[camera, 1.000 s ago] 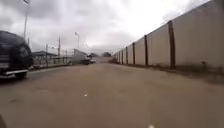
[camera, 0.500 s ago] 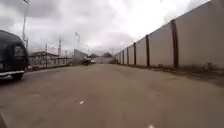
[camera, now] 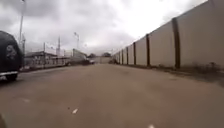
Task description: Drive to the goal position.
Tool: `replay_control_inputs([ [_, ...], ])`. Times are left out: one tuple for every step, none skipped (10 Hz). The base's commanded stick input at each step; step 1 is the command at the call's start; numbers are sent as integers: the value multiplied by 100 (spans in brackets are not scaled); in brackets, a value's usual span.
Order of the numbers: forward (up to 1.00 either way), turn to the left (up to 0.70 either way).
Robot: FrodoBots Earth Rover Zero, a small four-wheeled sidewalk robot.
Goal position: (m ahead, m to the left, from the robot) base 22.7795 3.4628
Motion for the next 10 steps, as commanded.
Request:
replay_control_inputs([
  [50,0],
  [50,0],
  [50,0],
  [50,0],
  [50,0],
  [50,0],
  [50,0],
  [50,0],
  [50,0],
  [50,0],
])
